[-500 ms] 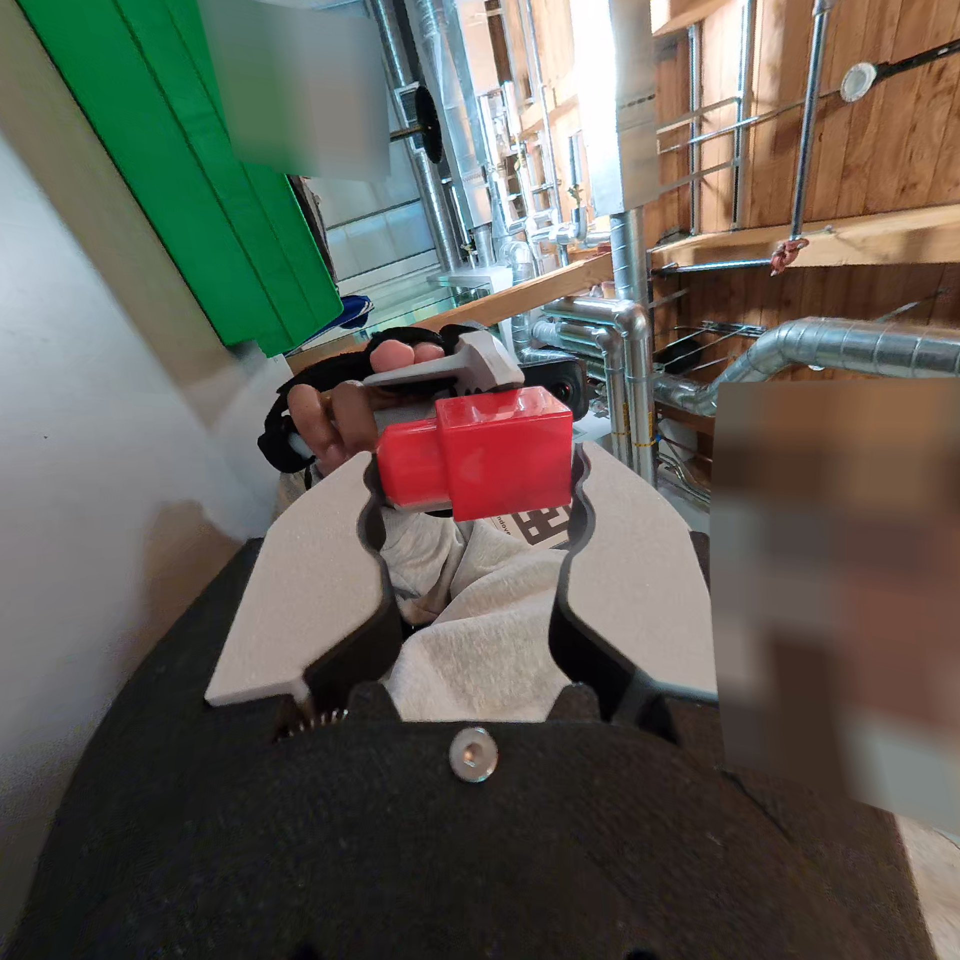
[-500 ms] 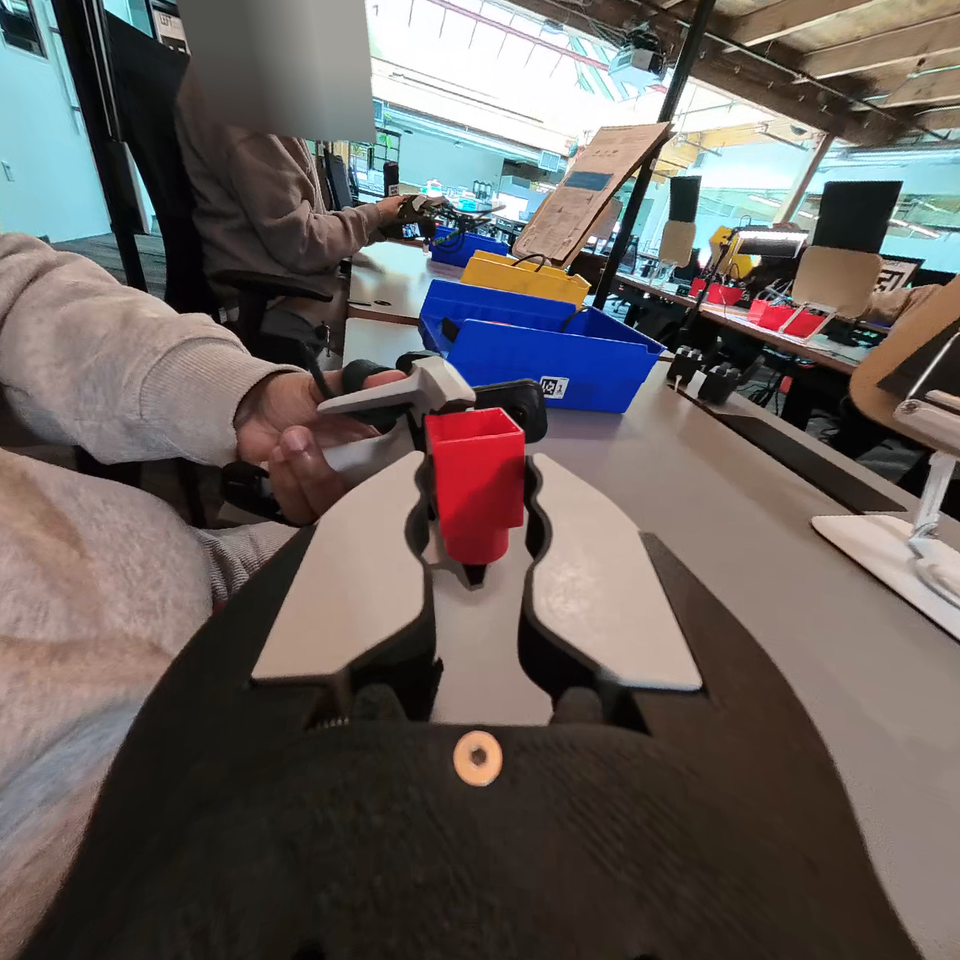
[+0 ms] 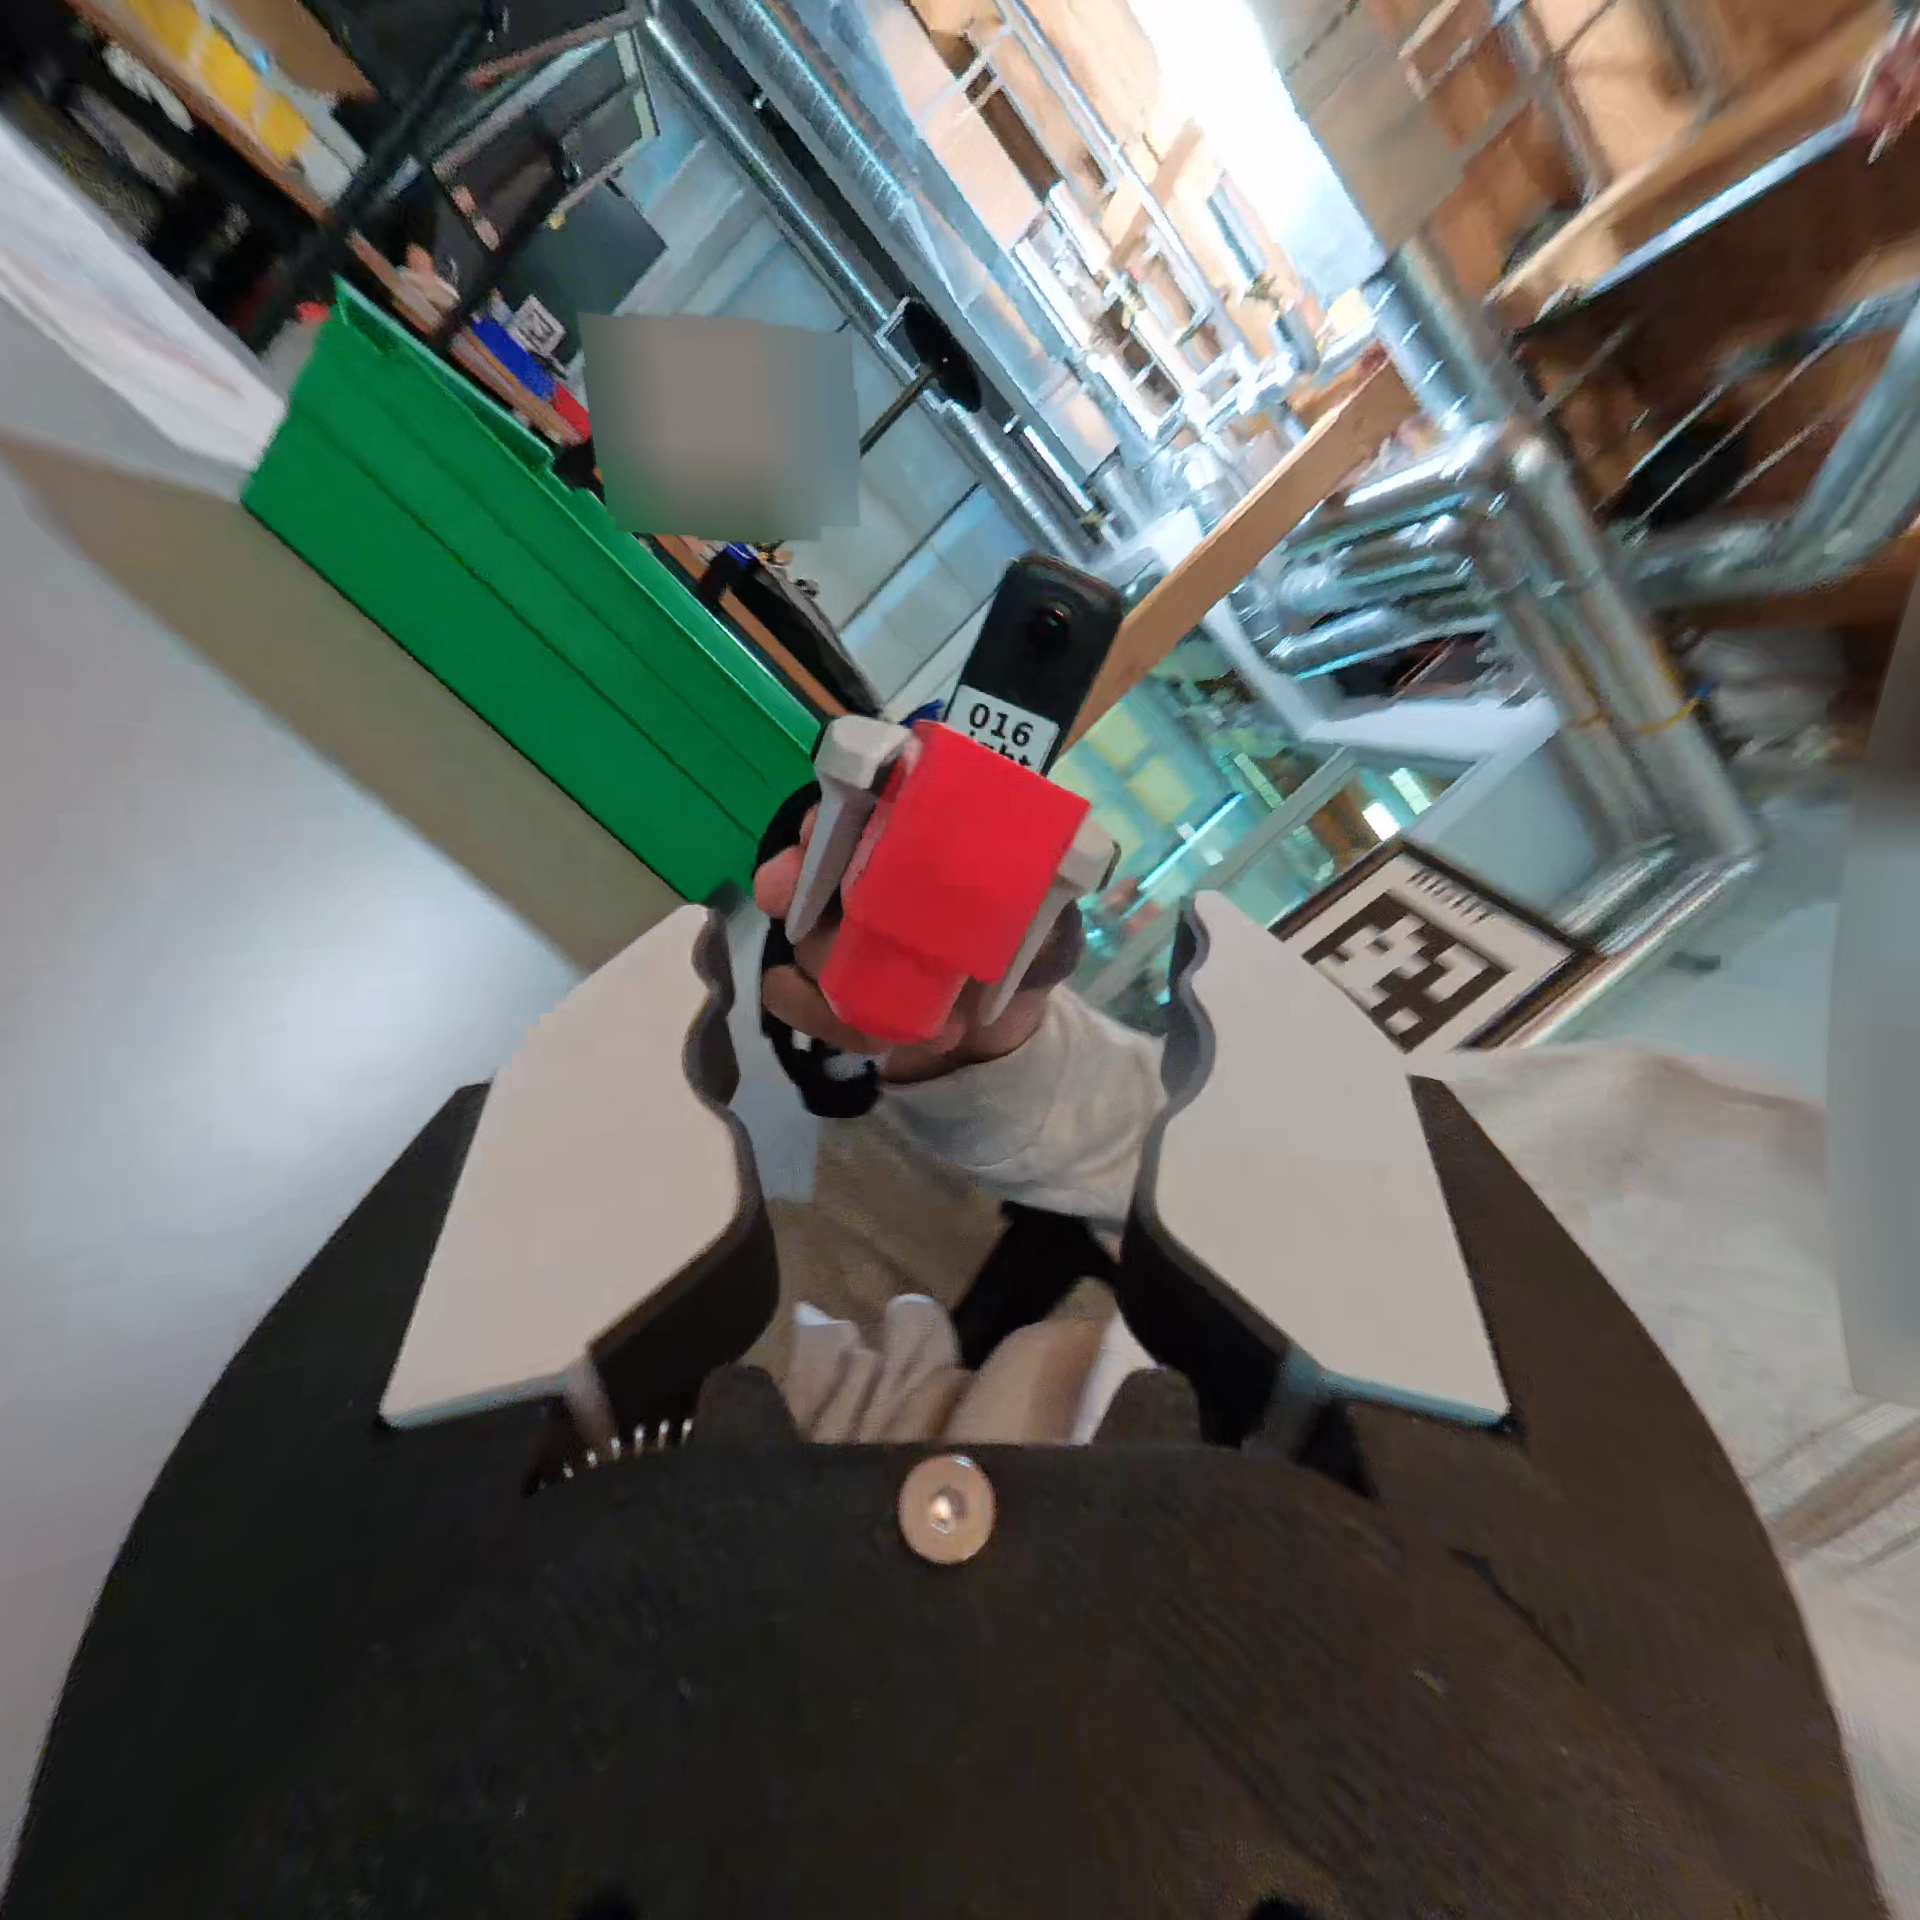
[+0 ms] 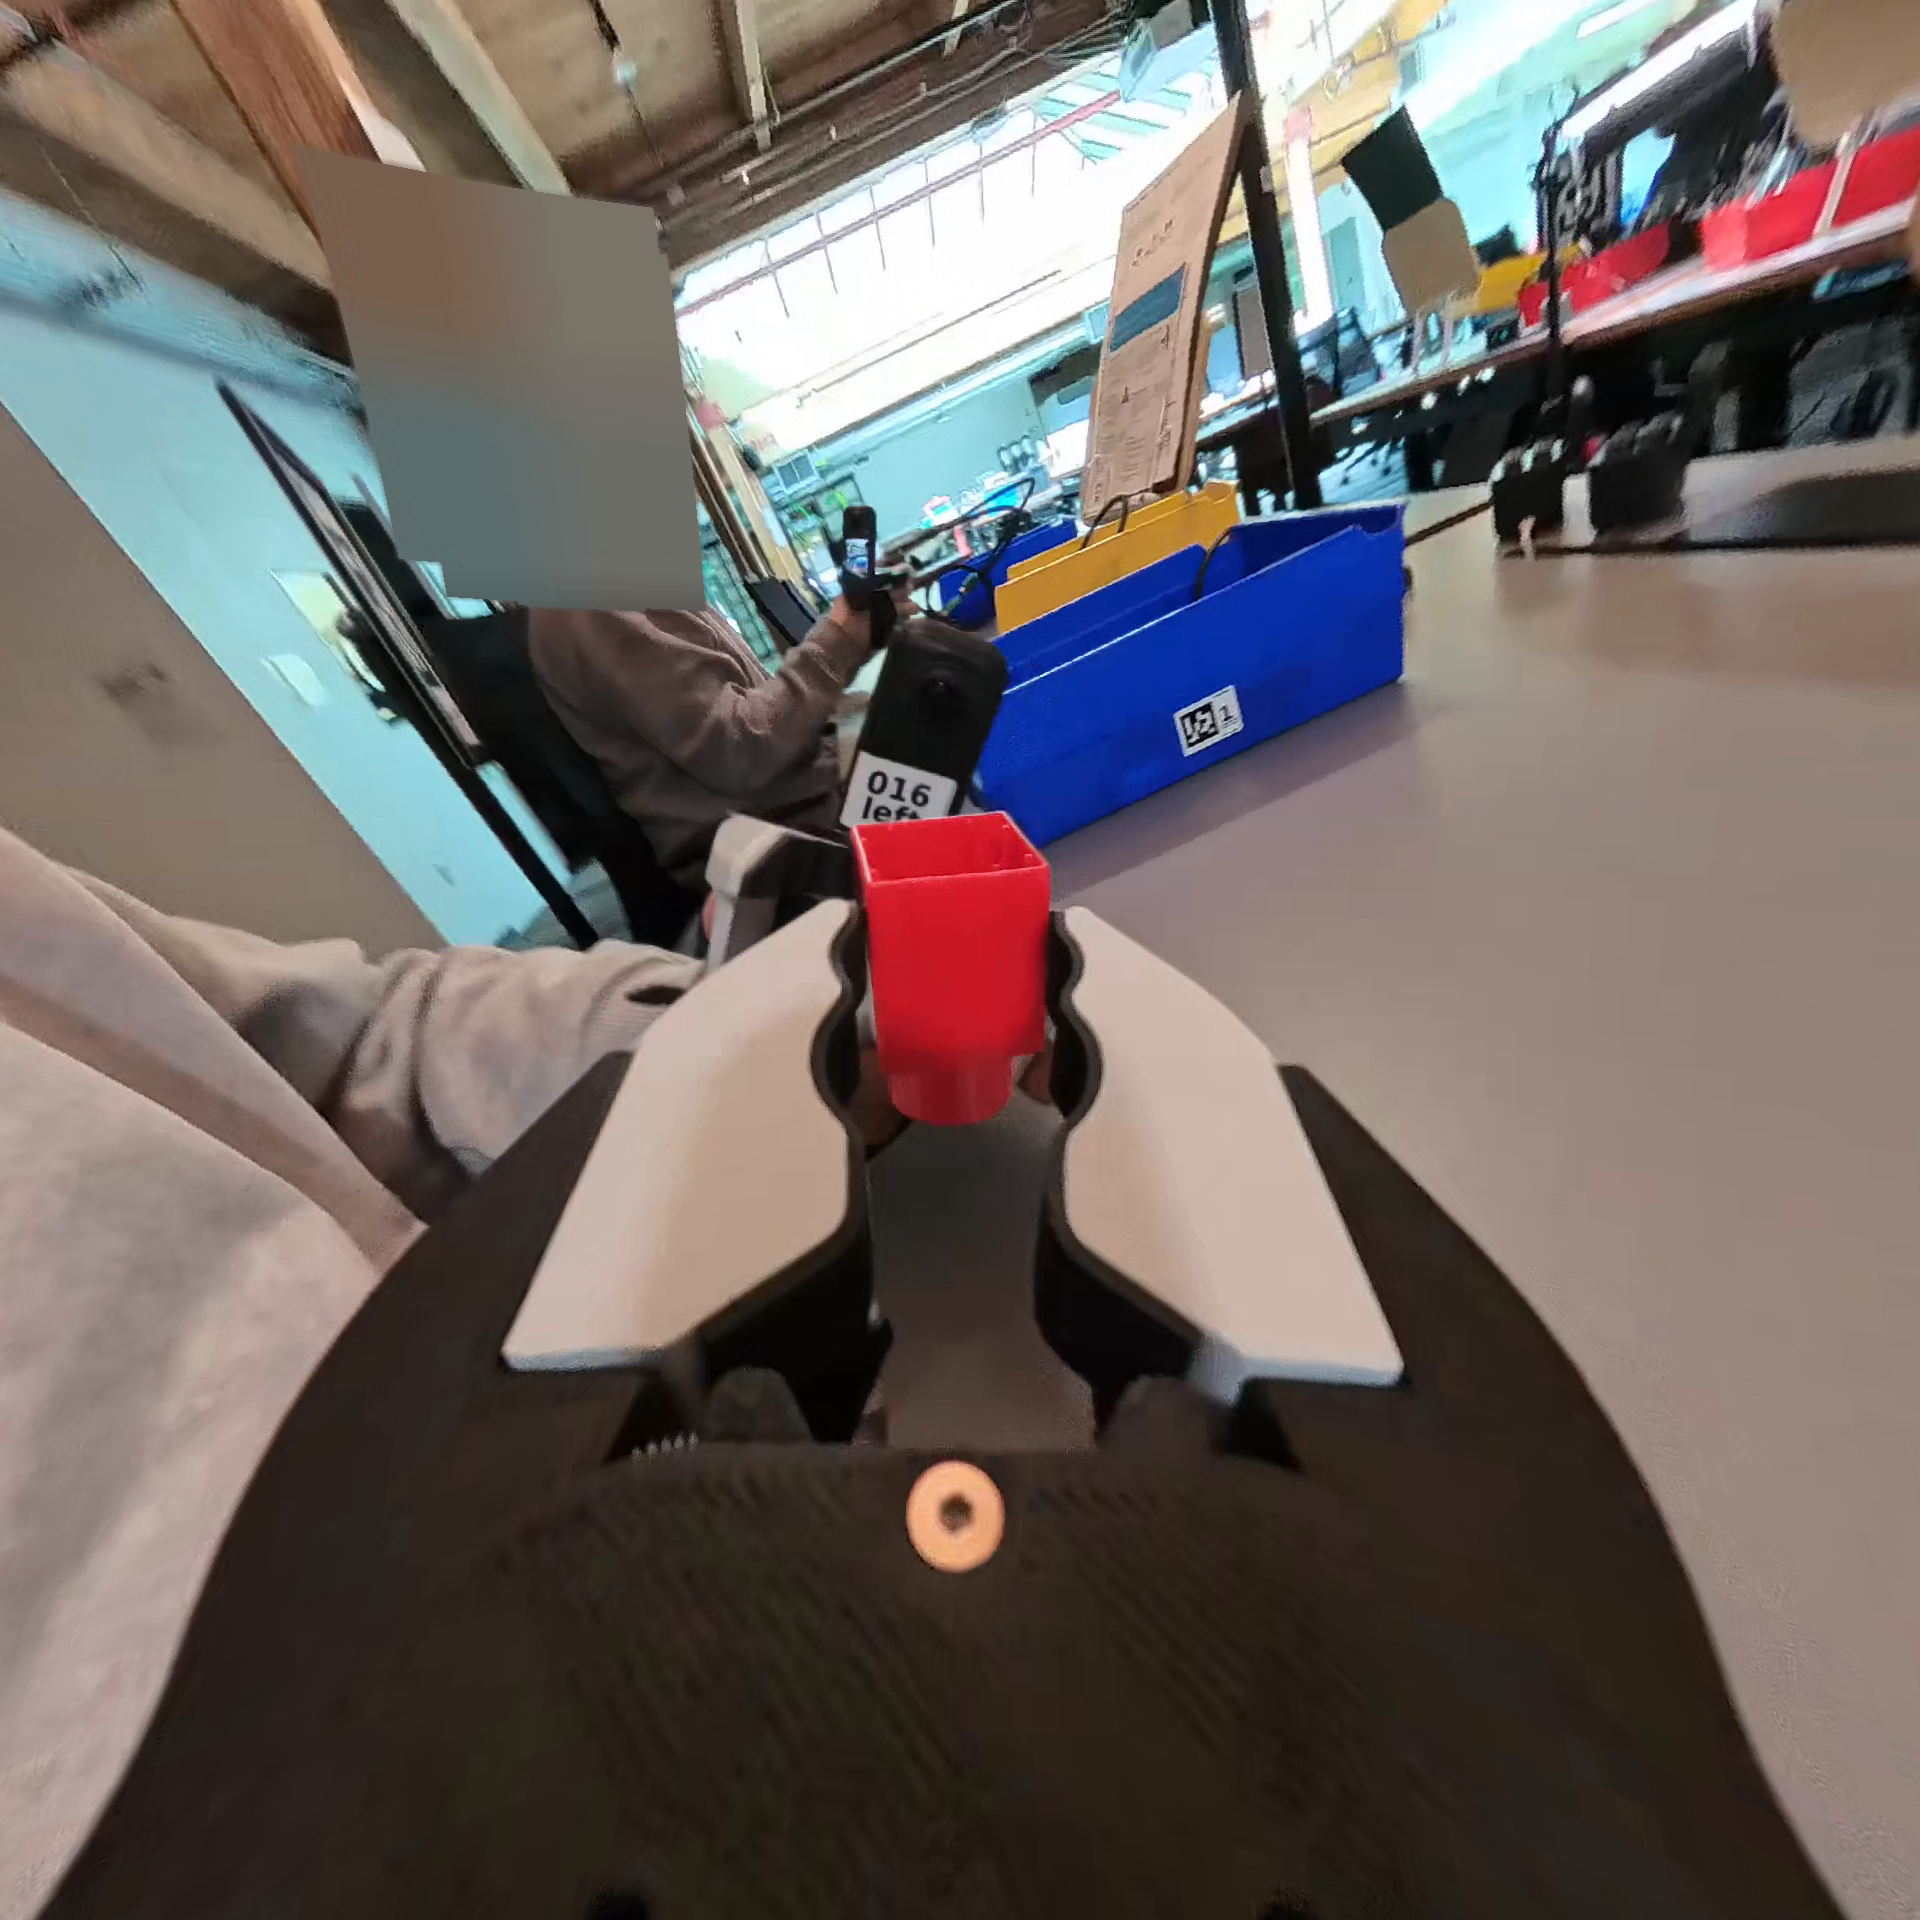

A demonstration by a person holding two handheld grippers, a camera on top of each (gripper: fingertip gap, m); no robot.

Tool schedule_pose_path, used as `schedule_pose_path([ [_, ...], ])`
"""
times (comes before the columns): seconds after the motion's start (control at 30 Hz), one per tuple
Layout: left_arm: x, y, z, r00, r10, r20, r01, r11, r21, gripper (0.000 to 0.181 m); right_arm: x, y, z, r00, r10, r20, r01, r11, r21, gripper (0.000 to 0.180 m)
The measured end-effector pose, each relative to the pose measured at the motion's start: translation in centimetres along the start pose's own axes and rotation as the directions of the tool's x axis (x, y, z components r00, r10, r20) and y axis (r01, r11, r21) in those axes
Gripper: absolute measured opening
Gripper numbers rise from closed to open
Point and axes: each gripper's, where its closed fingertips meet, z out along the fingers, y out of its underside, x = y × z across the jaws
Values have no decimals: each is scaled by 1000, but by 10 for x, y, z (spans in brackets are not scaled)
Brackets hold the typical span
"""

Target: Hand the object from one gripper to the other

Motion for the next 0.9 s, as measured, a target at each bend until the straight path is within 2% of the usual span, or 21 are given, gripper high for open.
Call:
schedule_pose_path([
  [0.13,-3,2,-4,967,243,79,-236,968,-86,59,1,2,0,995,94,34,-94,996,-8,34],
  [0.27,-5,9,-3,920,374,115,-355,922,-156,54,-5,5,2,995,80,52,-78,996,-35,34],
  [0.43,-4,14,0,911,398,108,-376,909,-177,51,-9,11,6,996,62,63,-58,996,-65,34],
  [0.57,-2,19,1,904,417,94,-393,897,-200,34,-9,14,7,999,28,45,-25,996,-81,34],
  [0.7,-1,20,2,903,419,92,-392,893,-220,34,-10,11,7,998,-14,56,17,998,-60,34],
  [0.73,0,20,2,905,416,89,-390,895,-215,35,-11,10,7,998,-36,57,39,998,-48,35],
  [0.8,2,17,1,915,394,82,-374,907,-193,35,-10,6,7,993,-116,35,117,993,-18,50],
  [0.9,2,9,-2,932,353,85,-339,929,-148,35,-8,-1,5,951,-308,-34,308,951,-5,61],
])
